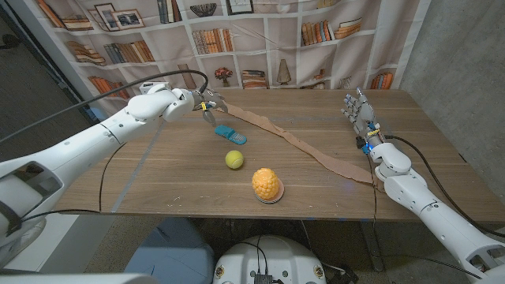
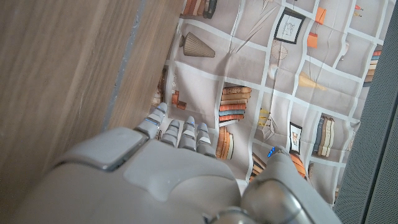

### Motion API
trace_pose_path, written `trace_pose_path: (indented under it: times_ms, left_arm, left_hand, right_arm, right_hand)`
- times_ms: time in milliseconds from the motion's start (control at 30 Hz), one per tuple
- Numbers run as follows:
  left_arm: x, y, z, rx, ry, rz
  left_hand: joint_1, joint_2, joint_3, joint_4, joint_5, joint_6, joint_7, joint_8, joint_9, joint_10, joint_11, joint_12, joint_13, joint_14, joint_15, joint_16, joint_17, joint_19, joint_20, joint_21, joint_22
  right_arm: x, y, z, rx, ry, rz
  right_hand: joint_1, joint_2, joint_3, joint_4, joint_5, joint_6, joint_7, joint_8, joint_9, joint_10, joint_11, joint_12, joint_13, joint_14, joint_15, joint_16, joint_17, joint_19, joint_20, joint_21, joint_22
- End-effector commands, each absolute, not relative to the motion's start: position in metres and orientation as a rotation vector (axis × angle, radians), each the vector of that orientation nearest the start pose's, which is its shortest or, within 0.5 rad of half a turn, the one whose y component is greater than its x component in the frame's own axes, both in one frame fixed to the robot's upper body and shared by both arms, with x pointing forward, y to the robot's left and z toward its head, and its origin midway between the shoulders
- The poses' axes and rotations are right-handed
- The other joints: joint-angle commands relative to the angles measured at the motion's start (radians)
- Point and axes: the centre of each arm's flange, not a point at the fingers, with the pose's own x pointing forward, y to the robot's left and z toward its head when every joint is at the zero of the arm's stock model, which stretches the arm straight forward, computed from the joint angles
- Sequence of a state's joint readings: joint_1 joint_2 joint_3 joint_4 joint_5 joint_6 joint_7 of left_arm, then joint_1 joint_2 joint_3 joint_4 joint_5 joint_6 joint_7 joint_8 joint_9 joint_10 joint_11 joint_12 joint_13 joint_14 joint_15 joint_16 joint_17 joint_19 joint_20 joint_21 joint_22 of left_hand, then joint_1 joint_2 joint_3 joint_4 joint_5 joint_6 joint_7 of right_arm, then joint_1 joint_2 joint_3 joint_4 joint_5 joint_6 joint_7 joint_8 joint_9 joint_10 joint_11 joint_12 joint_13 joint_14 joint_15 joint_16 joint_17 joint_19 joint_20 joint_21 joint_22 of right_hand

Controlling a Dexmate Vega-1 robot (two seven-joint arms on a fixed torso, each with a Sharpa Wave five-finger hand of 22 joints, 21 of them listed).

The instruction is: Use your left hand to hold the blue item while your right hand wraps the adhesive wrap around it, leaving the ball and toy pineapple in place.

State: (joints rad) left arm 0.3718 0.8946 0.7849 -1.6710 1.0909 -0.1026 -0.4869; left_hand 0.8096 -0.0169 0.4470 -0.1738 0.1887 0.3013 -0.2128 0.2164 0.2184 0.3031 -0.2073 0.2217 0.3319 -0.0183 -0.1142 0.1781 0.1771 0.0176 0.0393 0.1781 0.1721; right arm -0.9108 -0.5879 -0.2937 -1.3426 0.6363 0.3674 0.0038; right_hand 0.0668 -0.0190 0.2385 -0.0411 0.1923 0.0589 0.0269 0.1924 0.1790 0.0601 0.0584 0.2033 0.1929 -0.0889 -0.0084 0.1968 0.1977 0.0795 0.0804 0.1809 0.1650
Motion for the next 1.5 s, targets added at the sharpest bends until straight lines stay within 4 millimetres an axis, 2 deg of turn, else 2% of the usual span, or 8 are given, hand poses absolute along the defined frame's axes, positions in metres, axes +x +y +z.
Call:
trace_pose_path:
  times_ms: [33, 333, 867, 1500]
  left_arm:
    - [0.627, 0.235, 0.113, 2.396, -0.403, -0.056]
    - [0.631, 0.236, 0.115, 2.416, -0.409, -0.058]
    - [0.638, 0.240, 0.108, 2.432, -0.444, -0.050]
    - [0.646, 0.237, 0.098, 2.438, -0.455, -0.072]
  left_hand:
    - [0.017, 0.004, 0.005, 0.001, 0.001, -0.001, 0.001, 0.002, 0.003, -0.004, 0.004, -0.001, 0.001, -0.005, -0.003, 0.004, 0.001, -0.004, 0.000, 0.011, 0.003]
    - [0.023, 0.004, 0.004, 0.003, 0.000, -0.003, -0.002, 0.003, 0.003, -0.004, 0.001, 0.000, 0.001, -0.005, -0.006, 0.007, 0.001, 0.001, -0.004, 0.013, 0.003]
    - [0.031, 0.004, 0.000, 0.008, -0.001, 0.012, -0.004, 0.012, 0.004, 0.010, -0.001, 0.004, 0.002, -0.001, -0.011, 0.011, 0.001, -0.004, 0.000, 0.013, 0.003]
    - [0.031, 0.007, -0.004, 0.014, -0.002, 0.011, -0.006, 0.013, 0.004, 0.013, -0.003, 0.005, 0.002, 0.003, -0.013, 0.014, 0.001, 0.001, -0.003, 0.015, 0.003]
  right_arm:
    - [0.628, -0.343, -0.023, -0.006, -0.671, 0.111]
    - [0.631, -0.342, -0.024, -0.002, -0.665, 0.109]
    - [0.633, -0.344, -0.024, -0.008, -0.661, 0.100]
    - [0.635, -0.344, -0.024, -0.009, -0.657, 0.092]
  right_hand:
    - [-0.009, -0.002, -0.004, -0.004, 0.001, 0.008, -0.001, 0.001, 0.005, 0.009, -0.001, 0.000, 0.003, -0.006, -0.010, 0.006, 0.004, -0.003, 0.009, 0.004, 0.004]
    - [-0.008, 0.000, -0.003, -0.005, 0.002, 0.008, -0.001, 0.000, 0.004, 0.008, -0.001, -0.001, 0.003, -0.005, -0.010, 0.005, 0.003, -0.004, 0.010, 0.004, 0.004]
    - [-0.004, 0.004, -0.001, -0.007, 0.004, 0.008, -0.001, 0.000, 0.004, 0.008, 0.000, -0.001, 0.003, -0.006, -0.010, 0.004, 0.002, -0.006, 0.010, 0.004, 0.004]
    - [0.000, 0.007, -0.001, -0.010, 0.005, 0.007, 0.000, 0.000, 0.004, 0.008, 0.001, -0.001, 0.002, -0.007, -0.009, 0.003, 0.000, -0.008, 0.010, 0.004, 0.004]
